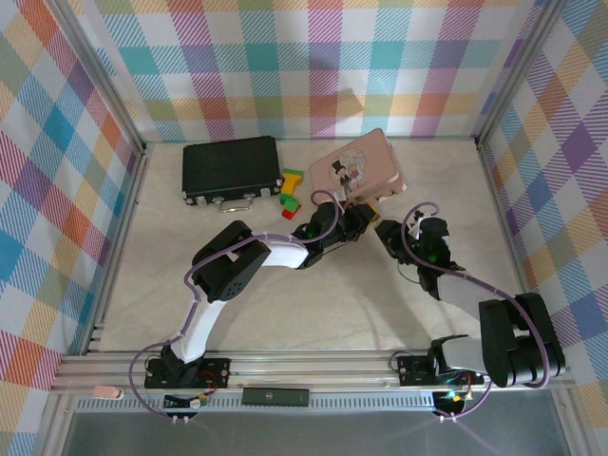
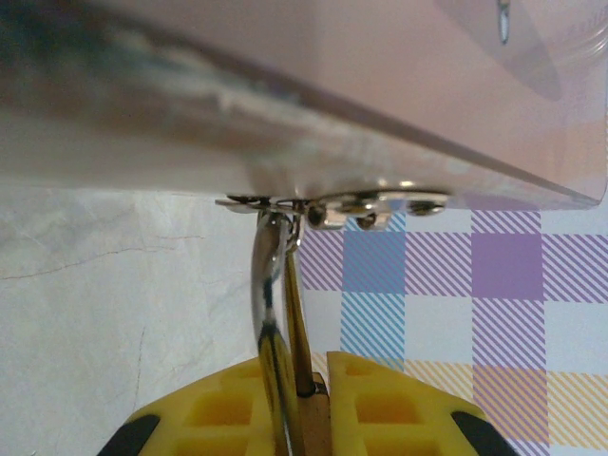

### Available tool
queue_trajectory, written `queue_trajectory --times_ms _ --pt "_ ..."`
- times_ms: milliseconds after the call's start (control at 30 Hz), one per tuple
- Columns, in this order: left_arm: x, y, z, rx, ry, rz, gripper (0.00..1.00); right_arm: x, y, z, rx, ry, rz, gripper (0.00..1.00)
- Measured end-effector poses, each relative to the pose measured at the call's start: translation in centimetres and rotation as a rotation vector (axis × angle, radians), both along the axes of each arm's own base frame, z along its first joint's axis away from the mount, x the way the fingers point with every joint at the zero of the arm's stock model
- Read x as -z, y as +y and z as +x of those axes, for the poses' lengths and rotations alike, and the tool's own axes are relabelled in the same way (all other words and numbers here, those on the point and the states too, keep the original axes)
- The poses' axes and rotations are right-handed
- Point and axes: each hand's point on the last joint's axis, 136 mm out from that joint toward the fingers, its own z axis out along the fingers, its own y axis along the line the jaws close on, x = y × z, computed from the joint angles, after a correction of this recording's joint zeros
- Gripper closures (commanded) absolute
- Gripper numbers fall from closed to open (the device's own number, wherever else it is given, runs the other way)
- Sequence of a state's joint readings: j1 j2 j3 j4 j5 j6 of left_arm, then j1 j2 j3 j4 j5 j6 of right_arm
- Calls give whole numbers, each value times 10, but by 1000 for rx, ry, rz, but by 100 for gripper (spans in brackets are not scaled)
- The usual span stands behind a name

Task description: Unlock a padlock with a key

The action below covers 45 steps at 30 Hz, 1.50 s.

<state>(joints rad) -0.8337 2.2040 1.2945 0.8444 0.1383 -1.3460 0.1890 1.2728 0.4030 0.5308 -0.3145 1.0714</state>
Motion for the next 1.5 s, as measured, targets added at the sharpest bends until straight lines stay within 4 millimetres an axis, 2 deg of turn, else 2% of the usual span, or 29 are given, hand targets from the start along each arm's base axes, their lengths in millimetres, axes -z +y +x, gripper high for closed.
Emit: queue_trajectory --times_ms 167,267,500,567,667,767,1200,1500 --pt "0 0 0 0 0 0 100 -14 0 1 15 -36 41 67" --pt "0 0 0 0 0 0 100 -17 0 4 23 -47 63 72" --pt "1 4 5 -21 -4 8 100 -9 5 17 26 -43 140 85" --pt "1 5 6 -29 -5 9 100 -10 6 19 24 -49 157 84" --pt "1 5 6 -32 -6 11 100 -13 7 21 26 -61 179 70" --pt "1 5 7 -34 -6 11 100 -18 7 22 32 -68 200 62" --pt "2 6 8 -42 -12 19 100 -16 3 20 51 -56 234 61" --pt "1 5 7 -41 -7 11 100 6 -6 -3 80 46 163 62"
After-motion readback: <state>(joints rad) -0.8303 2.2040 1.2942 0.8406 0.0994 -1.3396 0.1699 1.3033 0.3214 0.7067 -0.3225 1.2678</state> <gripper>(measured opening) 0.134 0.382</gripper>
